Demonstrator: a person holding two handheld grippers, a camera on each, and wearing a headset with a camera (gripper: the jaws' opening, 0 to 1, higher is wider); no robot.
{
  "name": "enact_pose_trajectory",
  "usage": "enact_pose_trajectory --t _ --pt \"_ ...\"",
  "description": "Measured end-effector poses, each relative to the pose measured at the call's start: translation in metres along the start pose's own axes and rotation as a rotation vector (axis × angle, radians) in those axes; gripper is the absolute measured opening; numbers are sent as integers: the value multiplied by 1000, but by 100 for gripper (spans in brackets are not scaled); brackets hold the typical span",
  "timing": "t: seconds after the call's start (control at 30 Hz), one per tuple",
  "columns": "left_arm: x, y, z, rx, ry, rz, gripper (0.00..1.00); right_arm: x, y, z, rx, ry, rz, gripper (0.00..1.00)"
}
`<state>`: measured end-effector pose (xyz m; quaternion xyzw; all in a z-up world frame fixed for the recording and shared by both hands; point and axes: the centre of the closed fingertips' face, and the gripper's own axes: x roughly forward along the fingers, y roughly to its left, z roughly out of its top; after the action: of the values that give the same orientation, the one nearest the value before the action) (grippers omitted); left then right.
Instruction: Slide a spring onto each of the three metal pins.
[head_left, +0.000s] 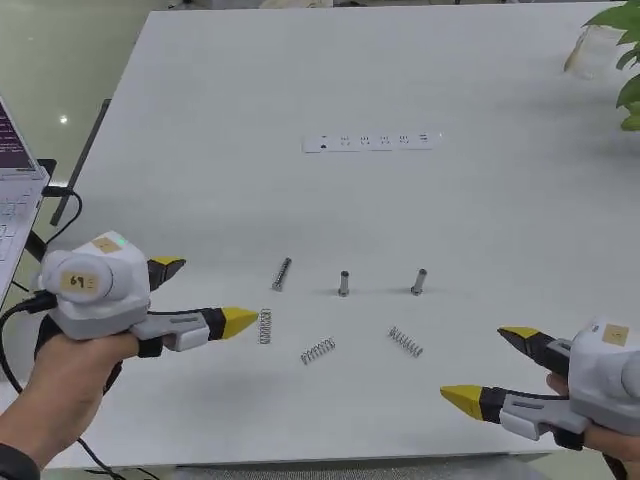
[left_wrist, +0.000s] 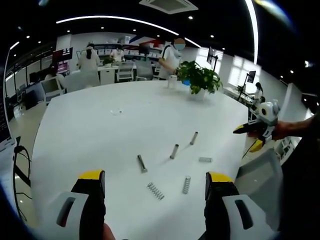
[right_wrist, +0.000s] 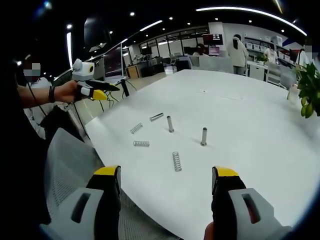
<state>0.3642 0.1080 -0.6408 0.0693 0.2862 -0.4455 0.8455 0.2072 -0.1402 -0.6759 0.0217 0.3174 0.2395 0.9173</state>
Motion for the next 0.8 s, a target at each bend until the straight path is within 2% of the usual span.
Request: enact_pose_trajectory --t 0.33,0.8 --pt "23 3 -2 -2 22 -25 77 -1 0 -2 9 2 -5 73" --pt "56 11 -5 -25 46 -31 72 -1 0 -2 11 7 -8 73"
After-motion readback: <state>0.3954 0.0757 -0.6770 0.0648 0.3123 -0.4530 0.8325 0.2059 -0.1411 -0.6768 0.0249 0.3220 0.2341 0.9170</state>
